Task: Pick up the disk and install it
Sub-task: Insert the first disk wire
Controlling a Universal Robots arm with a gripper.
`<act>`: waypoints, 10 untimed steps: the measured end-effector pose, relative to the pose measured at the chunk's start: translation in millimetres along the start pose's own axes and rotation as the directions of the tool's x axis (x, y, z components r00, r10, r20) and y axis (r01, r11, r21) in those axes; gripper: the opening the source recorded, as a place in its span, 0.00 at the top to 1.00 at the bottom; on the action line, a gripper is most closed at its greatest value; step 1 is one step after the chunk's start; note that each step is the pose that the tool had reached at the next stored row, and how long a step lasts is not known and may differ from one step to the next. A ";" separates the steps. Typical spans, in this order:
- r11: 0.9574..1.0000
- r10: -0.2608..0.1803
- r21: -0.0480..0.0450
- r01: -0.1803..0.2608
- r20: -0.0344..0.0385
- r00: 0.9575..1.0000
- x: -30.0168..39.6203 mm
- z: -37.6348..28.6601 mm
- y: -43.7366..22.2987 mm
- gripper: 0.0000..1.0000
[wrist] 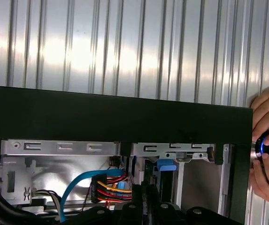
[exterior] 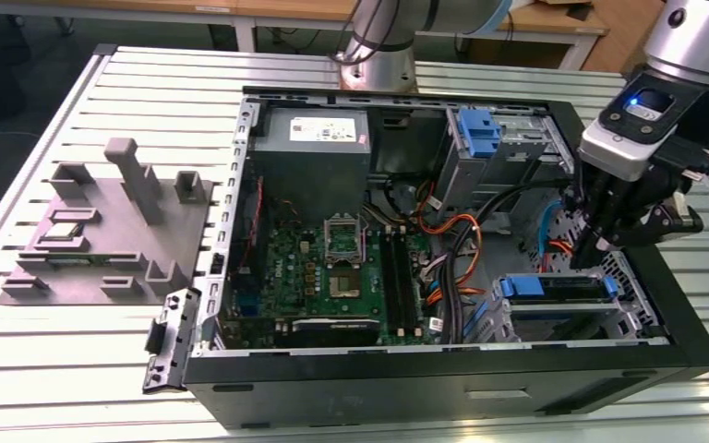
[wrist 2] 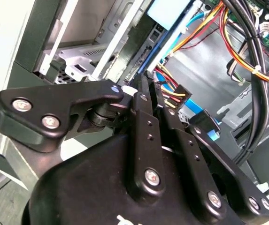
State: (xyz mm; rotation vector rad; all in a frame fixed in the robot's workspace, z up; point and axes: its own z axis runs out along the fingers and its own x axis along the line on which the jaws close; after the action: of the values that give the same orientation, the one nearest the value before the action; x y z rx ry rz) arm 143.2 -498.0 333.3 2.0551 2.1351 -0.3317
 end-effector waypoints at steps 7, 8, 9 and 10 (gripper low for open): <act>1.000 0.012 0.003 -0.012 -0.028 1.000 -5.5 2.3 -0.1 0.83; 1.000 0.018 0.004 -0.018 -0.032 0.999 -5.4 2.7 -0.1 0.83; 1.000 0.026 0.006 -0.026 -0.035 0.999 -5.2 3.2 -0.1 0.83; 0.999 0.035 0.009 -0.035 -0.037 0.999 -5.1 3.6 0.0 0.83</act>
State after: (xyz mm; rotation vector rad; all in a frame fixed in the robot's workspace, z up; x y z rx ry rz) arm 143.2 -503.9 331.2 2.1167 2.1191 -0.3010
